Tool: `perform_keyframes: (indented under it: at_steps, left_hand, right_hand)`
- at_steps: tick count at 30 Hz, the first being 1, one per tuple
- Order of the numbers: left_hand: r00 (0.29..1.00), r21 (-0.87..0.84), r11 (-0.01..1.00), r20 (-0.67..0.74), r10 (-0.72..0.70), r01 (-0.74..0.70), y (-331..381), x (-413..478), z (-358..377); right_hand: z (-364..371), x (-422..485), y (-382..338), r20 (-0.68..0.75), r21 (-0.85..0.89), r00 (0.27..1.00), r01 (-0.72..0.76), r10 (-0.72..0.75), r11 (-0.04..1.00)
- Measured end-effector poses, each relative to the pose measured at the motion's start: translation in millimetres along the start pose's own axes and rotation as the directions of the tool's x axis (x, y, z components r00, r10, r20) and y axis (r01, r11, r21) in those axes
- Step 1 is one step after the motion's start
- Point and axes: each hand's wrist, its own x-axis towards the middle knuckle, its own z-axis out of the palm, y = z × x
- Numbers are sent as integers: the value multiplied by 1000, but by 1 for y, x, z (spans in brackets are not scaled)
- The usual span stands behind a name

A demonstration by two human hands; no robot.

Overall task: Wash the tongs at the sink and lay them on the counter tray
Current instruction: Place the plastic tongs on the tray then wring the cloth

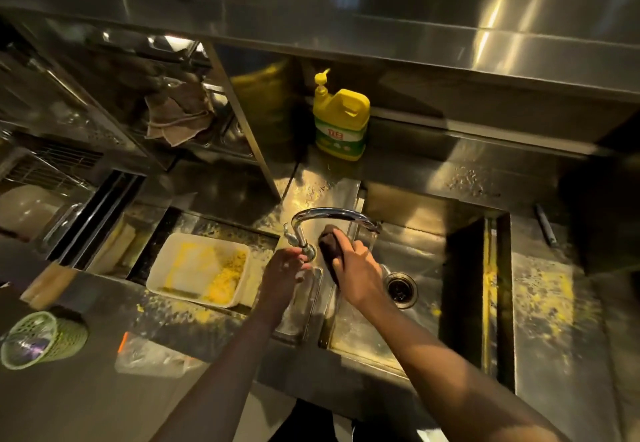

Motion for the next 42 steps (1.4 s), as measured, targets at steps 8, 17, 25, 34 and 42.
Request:
perform_keyframes:
  at_steps: [8,17,25,34,42]
  left_hand:
    - [995,-35,996,52,80,-78,-8,62,-28]
    - [976,-51,995,206,-74,87,-4,97,-32]
    - [980,63,997,187,-63,52,-4,105,-24]
    - [981,151,988,186,-54,26,3,103,-13]
    - [991,143,983,55,-125,116,-4,90,-20]
  right_hand:
    - [13,63,-27,-241,192,967,-33,80,981]
    - [52,112,-32,-147,205,974,-140,172,969]
    - [40,113,-27,7,122,992,-124,124,985]
    - [40,88,-37,-82,217,961,-242,265,946]
    - [44,71,-45,-94,331,951,-249,295,910]
